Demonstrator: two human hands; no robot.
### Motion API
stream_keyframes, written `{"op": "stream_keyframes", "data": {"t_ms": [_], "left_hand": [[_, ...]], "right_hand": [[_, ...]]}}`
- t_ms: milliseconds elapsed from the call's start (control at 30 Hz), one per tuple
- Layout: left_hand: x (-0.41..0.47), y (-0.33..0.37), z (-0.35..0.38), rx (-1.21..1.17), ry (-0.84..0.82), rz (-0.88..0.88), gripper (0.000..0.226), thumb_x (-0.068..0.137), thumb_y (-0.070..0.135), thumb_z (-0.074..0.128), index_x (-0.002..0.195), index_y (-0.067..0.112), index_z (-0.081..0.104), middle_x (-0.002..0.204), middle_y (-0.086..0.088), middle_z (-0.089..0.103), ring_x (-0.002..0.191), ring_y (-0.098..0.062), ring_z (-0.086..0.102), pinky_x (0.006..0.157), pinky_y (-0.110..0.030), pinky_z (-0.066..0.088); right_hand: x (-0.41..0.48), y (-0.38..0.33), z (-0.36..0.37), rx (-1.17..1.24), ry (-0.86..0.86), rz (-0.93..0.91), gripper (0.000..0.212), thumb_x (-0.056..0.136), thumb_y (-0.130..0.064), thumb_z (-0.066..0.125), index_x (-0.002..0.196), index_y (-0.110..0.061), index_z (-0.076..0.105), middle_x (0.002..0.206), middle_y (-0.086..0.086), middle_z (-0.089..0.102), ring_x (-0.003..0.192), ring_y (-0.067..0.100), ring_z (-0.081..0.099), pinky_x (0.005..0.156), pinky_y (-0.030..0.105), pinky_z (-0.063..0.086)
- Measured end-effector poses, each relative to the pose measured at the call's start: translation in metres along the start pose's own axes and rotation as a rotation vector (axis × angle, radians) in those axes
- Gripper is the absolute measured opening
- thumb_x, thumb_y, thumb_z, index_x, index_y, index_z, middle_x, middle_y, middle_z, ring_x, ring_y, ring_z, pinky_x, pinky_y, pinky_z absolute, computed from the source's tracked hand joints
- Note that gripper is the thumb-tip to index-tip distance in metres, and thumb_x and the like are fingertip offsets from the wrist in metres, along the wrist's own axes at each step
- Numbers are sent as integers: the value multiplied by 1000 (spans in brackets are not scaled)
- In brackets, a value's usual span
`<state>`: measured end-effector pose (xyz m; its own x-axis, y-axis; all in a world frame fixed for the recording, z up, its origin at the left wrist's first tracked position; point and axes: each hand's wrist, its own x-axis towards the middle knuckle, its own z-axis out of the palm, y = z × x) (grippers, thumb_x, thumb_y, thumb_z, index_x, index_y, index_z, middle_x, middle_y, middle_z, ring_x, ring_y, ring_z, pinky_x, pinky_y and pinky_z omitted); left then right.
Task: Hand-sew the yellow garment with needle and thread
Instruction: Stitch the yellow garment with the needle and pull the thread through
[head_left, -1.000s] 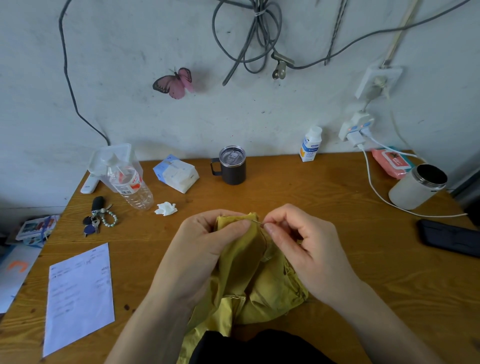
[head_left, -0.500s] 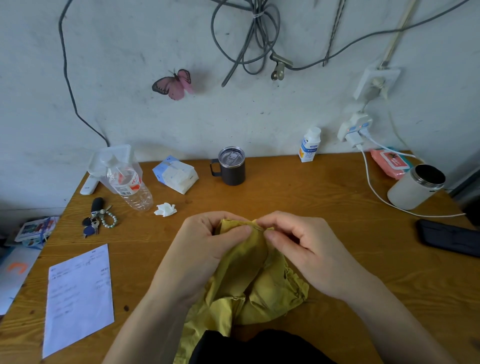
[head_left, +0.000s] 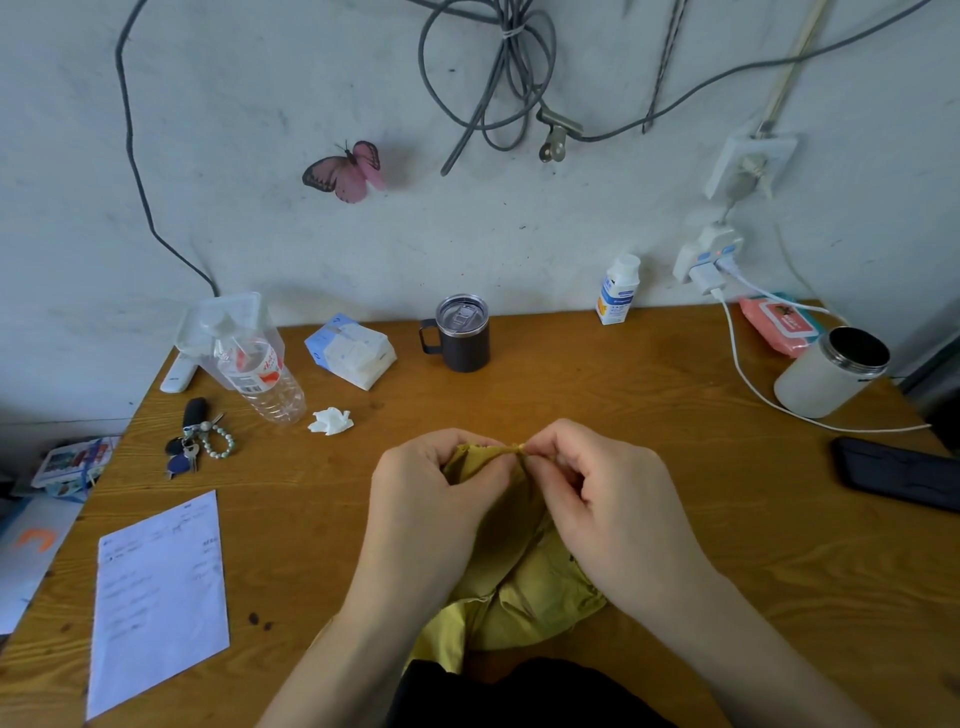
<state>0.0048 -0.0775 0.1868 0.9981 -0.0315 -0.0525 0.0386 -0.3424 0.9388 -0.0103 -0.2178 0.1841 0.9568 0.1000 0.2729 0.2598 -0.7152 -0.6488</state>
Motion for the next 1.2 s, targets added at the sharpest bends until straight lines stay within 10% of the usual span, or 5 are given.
{"op": "stream_keyframes", "data": {"t_ms": [533, 1200], "left_hand": [[0, -3, -1, -10, -49, -28, 11, 79, 22, 71, 69, 27, 74, 67, 12, 71, 67, -2, 65, 58, -9, 49], [10, 1, -12, -334, -299, -339, 5, 75, 19, 74, 70, 19, 77, 71, -6, 74, 66, -16, 71, 61, -25, 55]], "right_hand": [[-1, 6, -1, 140, -78, 105, 16, 90, -20, 56, 101, -18, 68, 80, -7, 69, 74, 3, 63, 66, 22, 52], [9, 24, -23, 906, -440, 389, 15, 86, -7, 58, 83, -11, 72, 46, -3, 42, 39, 8, 35, 42, 20, 36]]}}
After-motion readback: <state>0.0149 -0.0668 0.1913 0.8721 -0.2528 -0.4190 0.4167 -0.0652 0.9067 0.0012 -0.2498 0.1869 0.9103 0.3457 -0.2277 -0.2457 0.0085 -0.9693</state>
